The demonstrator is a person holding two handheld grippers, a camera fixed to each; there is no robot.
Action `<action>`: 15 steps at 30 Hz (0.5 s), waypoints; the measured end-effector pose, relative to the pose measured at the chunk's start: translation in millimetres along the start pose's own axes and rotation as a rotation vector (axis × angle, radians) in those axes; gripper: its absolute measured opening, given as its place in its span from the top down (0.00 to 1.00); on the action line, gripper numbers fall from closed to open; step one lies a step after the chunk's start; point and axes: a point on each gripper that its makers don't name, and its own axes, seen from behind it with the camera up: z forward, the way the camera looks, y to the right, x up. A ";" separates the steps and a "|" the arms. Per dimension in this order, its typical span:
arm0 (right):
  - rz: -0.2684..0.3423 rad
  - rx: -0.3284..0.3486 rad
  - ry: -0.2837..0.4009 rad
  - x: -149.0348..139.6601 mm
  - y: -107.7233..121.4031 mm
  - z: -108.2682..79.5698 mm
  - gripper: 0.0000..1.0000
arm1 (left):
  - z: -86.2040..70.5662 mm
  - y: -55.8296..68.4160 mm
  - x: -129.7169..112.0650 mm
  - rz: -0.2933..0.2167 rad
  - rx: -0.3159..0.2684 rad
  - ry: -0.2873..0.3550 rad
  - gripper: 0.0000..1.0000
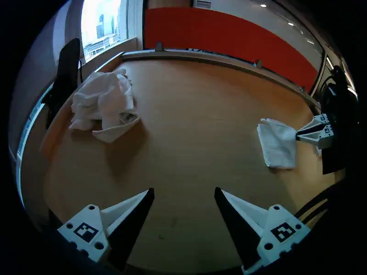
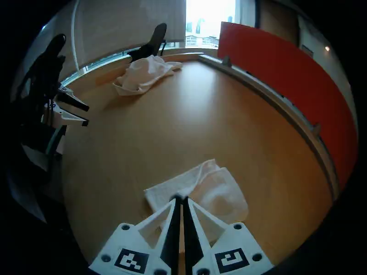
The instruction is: Fold towel
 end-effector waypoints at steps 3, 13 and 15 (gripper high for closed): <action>0.002 0.002 0.001 -0.3 -0.4 -0.3 0.84 | 1.0 0.9 -0.7 0.001 0.000 -0.003 0.03; -0.003 0.014 -0.001 -0.7 -3.6 -0.2 0.84 | 1.2 1.9 -0.5 0.002 0.001 -0.004 0.03; -0.004 0.015 -0.001 -0.7 -3.7 -0.2 0.84 | 1.1 1.9 -0.8 0.002 0.001 -0.005 0.03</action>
